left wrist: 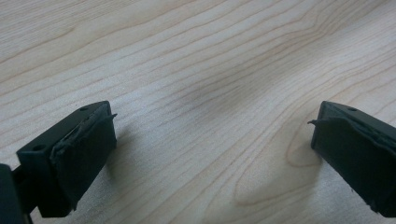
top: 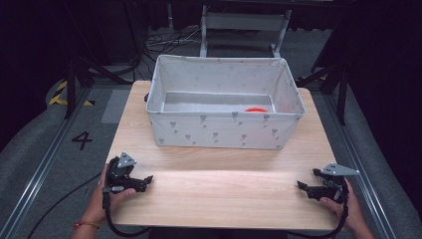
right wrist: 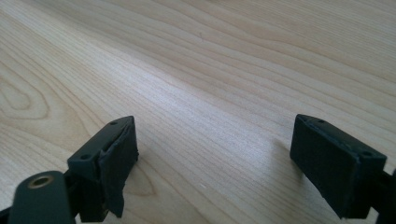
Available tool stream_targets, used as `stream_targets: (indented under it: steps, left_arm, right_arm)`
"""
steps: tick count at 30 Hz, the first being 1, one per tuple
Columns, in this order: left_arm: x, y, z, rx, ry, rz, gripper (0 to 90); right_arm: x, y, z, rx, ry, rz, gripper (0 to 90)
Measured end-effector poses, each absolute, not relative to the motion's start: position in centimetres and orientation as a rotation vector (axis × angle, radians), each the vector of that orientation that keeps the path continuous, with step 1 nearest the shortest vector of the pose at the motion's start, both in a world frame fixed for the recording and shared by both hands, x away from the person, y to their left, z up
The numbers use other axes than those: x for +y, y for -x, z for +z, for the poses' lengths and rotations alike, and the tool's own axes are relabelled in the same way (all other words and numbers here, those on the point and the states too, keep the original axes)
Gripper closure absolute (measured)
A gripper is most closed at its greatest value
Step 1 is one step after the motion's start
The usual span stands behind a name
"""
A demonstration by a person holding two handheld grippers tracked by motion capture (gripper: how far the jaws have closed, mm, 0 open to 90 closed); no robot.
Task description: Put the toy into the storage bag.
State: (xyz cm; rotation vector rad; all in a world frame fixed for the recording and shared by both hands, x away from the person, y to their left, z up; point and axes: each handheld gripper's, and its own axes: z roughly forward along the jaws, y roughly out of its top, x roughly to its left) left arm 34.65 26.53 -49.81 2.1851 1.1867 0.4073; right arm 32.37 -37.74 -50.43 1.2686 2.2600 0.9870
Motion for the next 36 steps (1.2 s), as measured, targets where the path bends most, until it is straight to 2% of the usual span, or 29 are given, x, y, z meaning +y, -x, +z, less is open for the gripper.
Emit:
stream_targets:
  steps: [36]
  left_arm:
    - [26.49,-34.67,-49.82,1.194,-2.18,0.407,0.2]
  right_arm:
    - [-37.75,-32.39,-50.43,2.256,-1.274,0.985,15.1]
